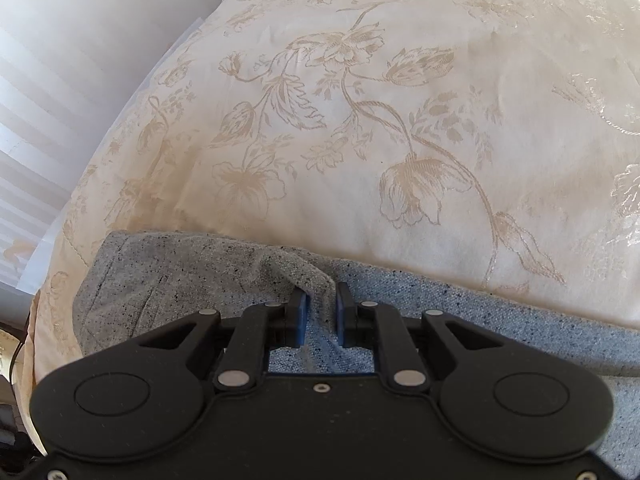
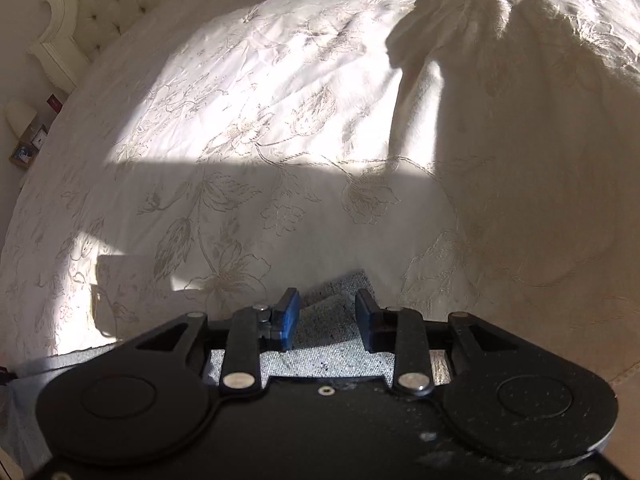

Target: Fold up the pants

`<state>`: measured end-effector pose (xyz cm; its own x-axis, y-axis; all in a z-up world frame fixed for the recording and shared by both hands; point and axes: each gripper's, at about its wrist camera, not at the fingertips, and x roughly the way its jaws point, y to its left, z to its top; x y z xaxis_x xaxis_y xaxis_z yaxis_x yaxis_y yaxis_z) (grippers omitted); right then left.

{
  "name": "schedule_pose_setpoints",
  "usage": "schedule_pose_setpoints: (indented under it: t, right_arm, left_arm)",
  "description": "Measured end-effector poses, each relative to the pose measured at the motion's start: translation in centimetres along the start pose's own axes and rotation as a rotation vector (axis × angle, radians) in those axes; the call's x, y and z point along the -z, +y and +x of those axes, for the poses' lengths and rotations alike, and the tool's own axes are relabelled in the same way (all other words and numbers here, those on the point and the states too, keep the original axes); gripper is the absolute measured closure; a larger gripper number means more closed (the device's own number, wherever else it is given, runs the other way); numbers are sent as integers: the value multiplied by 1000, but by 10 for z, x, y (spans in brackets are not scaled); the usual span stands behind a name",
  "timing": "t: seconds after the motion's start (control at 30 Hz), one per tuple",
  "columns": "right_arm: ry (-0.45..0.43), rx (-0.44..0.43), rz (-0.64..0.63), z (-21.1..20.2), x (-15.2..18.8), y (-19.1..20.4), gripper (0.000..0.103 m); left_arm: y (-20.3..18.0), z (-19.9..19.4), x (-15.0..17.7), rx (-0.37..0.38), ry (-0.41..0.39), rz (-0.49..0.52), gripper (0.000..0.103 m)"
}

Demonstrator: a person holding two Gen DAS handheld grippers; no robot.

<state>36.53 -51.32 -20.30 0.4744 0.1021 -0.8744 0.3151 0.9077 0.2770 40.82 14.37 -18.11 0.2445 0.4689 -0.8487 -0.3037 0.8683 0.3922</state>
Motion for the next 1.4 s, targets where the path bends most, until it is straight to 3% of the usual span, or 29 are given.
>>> schedule_pose_setpoints:
  t: [0.07,0.1,0.13,0.17,0.33,0.5,0.53,0.63,0.77,0.87,0.97,1.2,1.4]
  right_arm:
    - [40,2,-24,7,0,4,69]
    - [54,0,-39,9,2,6,74]
    - [49,-2,-60,5,5,10,97]
    - [38,-2,-72,2,6,14,98]
    - [-84,43,-66,-13,-5,21,98]
    - [-38,156,-46,24,-10,20,97]
    - [-24,180,-36,30,-5,16,93]
    - [-64,227,-37,25,-2,24,79]
    - [-192,227,-111,-14,10,46,76]
    - [-272,188,-192,-42,24,73,75]
    - [-286,104,-242,-59,38,103,75]
    - [-222,-106,-338,-86,106,211,74]
    - [-135,-214,-381,-82,173,318,74]
  left_arm:
    - [2,-2,0,7,-4,1,83]
    - [4,-5,0,13,-11,-10,85]
    - [8,-10,-1,30,-25,-32,85]
    - [11,-14,-2,47,-37,-49,85]
    - [8,-11,-14,83,-37,-69,85]
    - [-12,5,-16,37,1,9,82]
    - [-12,3,-16,36,5,35,82]
    - [-4,-12,-18,115,7,92,72]
    - [15,-38,-22,219,-25,149,69]
    - [30,-59,-22,246,-92,150,69]
    - [47,-72,-20,264,-128,151,69]
    - [103,-72,0,288,-168,154,69]
    - [153,-39,27,290,-117,203,69]
